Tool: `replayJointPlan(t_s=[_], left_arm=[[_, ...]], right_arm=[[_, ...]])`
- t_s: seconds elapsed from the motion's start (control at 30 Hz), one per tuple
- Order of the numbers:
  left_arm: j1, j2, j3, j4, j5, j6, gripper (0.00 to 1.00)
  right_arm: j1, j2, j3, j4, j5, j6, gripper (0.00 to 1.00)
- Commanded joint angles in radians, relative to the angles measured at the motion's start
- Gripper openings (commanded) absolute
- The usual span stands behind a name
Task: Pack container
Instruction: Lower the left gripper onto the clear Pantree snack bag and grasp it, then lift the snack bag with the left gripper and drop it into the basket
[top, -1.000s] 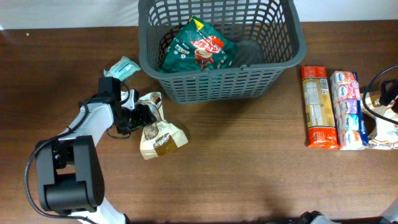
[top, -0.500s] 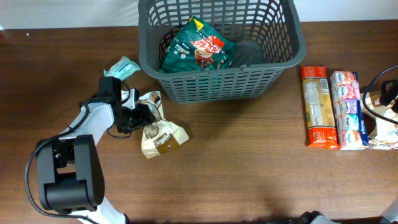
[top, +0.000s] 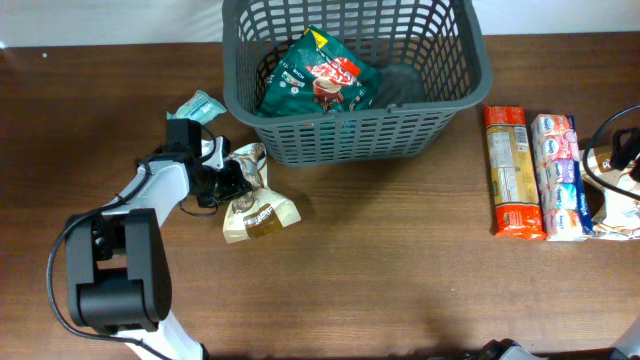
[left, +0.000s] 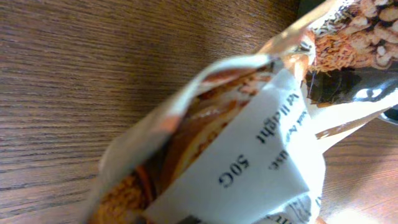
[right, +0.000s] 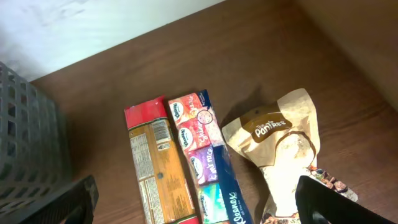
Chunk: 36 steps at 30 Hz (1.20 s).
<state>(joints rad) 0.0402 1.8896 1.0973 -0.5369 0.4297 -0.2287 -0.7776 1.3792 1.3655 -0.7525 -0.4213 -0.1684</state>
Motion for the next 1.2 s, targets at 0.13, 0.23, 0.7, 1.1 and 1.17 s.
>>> replayJointPlan(t_s=[0.13, 0.23, 0.7, 1.1, 1.17], left_arm=[[0.104, -0.161, -0.006, -0.086, -0.075, -0.006, 0.02], [0.159, -0.323, 0.014, -0.116, -0.075, -0.007, 0.02], [0.195, -0.603, 0.4, -0.098, -0.076, -0.013, 0.02], [0.016, -0.5, 0.465, 0.354, 0.132, 0.017, 0.02], [-0.038, -0.457, 0.465, 0.398, 0.132, 0.017, 0.02]], right_arm=[[-0.002, 0.002, 0.022, 0.003, -0.013, -0.01, 0.99], [-0.002, 0.002, 0.022, 0.003, -0.013, -0.011, 0.99], [-0.002, 0.002, 0.022, 0.003, -0.013, -0.01, 0.99], [-0.002, 0.002, 0.022, 0.003, -0.013, -0.01, 0.99], [-0.002, 0.002, 0.022, 0.003, -0.013, -0.011, 0.99]])
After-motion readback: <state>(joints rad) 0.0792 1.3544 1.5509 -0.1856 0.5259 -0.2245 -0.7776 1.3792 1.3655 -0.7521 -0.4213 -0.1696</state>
